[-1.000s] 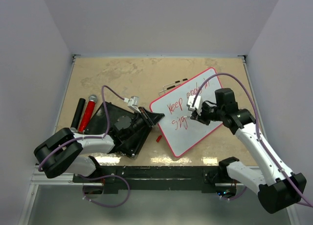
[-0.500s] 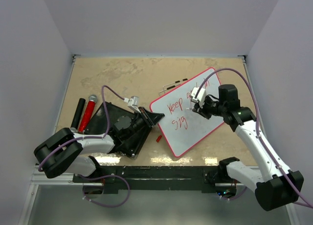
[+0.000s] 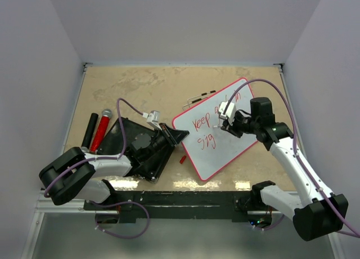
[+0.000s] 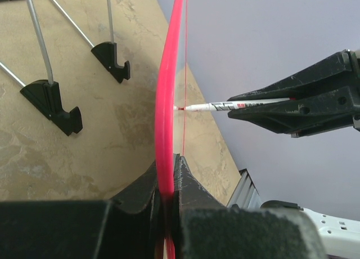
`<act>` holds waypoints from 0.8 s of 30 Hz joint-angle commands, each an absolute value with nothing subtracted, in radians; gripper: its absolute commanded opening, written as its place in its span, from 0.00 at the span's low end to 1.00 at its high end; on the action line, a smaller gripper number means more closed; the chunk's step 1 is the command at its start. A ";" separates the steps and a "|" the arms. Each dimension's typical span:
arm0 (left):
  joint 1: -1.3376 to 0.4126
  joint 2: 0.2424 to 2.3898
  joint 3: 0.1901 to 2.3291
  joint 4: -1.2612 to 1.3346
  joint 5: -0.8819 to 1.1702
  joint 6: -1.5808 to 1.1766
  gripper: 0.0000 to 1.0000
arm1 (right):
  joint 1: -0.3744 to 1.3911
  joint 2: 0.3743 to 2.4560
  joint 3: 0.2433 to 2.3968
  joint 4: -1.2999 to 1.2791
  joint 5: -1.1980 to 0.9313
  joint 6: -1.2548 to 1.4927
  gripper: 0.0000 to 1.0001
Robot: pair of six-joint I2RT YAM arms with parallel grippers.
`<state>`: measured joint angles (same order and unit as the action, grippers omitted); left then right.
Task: Write a sentence on the whiteboard
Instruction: Pick up the sentence from the whiteboard.
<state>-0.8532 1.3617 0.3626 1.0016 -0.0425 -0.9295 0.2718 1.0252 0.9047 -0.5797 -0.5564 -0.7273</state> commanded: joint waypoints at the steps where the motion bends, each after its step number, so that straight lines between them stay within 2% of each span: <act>1: -0.864 1.367 0.376 1.043 -0.005 -0.862 0.00 | 0.272 1.003 0.881 -0.669 -0.592 -0.801 0.00; 9: -0.862 1.368 0.377 1.045 -0.005 -0.864 0.00 | 0.270 1.015 0.867 -0.752 -0.603 -0.868 0.00; 24: -0.864 1.368 0.377 1.043 0.018 -0.862 0.00 | 0.268 0.985 0.874 -0.543 -0.526 -0.686 0.00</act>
<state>-0.8528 1.3651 0.3626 1.0042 -0.0406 -0.9298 0.2718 1.0035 0.8791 -0.6365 -0.5697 -0.7376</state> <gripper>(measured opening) 0.088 0.139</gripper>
